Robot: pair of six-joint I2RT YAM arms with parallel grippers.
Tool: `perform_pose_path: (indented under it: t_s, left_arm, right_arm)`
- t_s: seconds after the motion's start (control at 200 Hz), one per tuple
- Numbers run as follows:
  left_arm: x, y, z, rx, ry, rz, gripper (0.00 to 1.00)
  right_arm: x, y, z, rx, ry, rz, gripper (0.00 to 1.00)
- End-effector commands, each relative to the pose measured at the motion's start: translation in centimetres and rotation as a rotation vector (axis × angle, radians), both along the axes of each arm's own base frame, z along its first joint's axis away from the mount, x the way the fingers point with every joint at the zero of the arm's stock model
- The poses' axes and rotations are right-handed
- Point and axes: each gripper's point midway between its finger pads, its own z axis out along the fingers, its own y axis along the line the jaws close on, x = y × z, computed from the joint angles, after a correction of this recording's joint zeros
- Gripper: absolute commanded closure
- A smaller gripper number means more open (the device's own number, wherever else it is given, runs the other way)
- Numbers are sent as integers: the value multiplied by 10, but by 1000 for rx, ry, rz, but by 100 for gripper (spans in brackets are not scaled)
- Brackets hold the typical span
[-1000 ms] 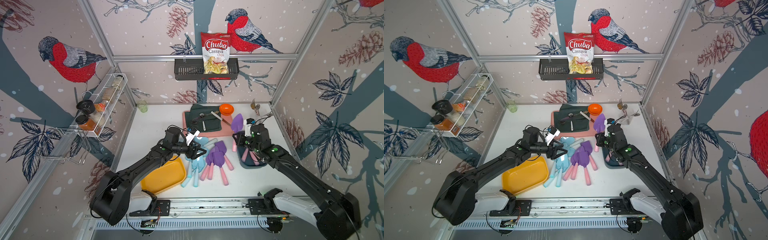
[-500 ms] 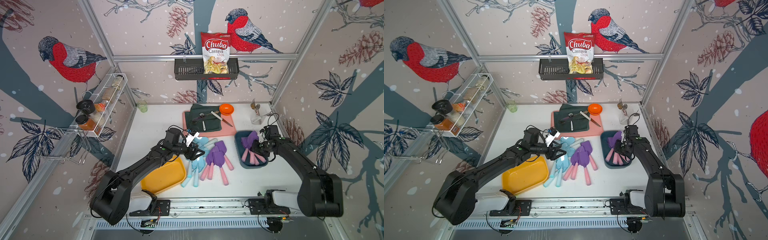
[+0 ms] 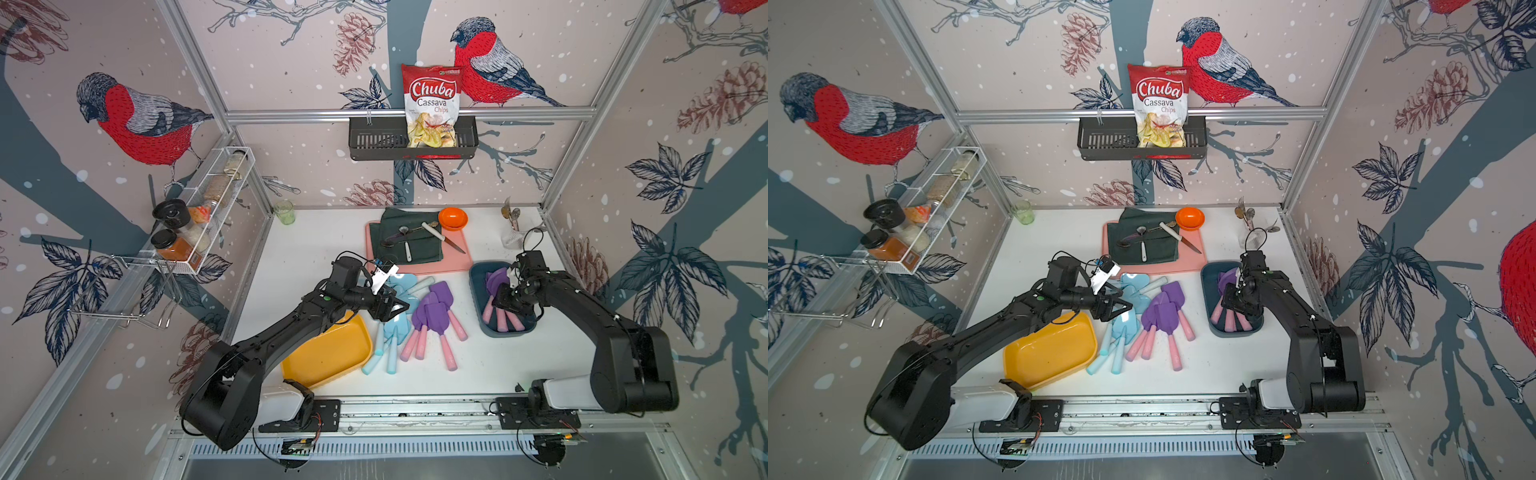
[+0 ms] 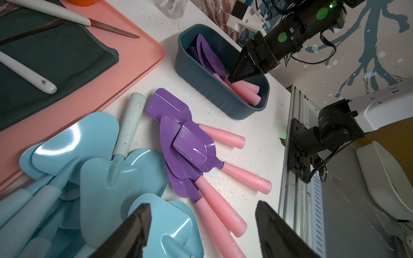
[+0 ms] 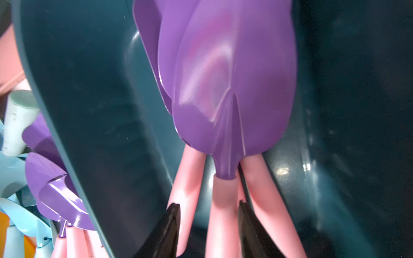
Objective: Sort the small shovels by color and place them into the storage box
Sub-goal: Place the shovel in the storage box.
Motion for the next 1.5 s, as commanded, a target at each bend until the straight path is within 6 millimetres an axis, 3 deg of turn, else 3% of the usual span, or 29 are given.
perform_pose_path:
  t_s: [0.0, 0.175, 0.365, 0.435, 0.54, 0.735, 0.911, 1.226, 1.351, 1.491]
  left_arm:
    - [0, 0, 1, -3, -10, -6, 23]
    - [-1, 1, -1, 0, -13, -8, 23]
    - [-1, 1, -2, 3, -14, -8, 23]
    - [-1, 1, -2, 4, -15, -6, 23]
    - [-1, 1, -3, 7, -17, -8, 23]
    - [-1, 2, -2, 7, -19, -7, 23]
    - [-1, 1, -2, 6, -20, -7, 23]
    - [-1, 2, -1, 5, -22, -8, 23]
    - [-2, 2, -1, 6, -21, -7, 23]
    - [-2, 2, -1, 5, -22, -9, 23]
  right_arm:
    - [4, -7, -4, -59, 9, -31, 56]
    - [8, -8, -13, -91, 32, -33, 73]
    - [20, 5, -7, -127, -1, 25, 77]
    - [24, 6, -5, -193, -7, 56, 73]
    - [26, 4, -2, -250, 1, 63, 52]
    - [28, 5, 12, -237, -19, 48, 50]
    - [27, 9, 16, -204, -31, 46, 58]
    - [12, 16, -18, -160, 79, 74, 75]
    - [7, 0, -27, -249, 126, 34, 80]
    - [8, -17, -22, -348, 136, -15, 81]
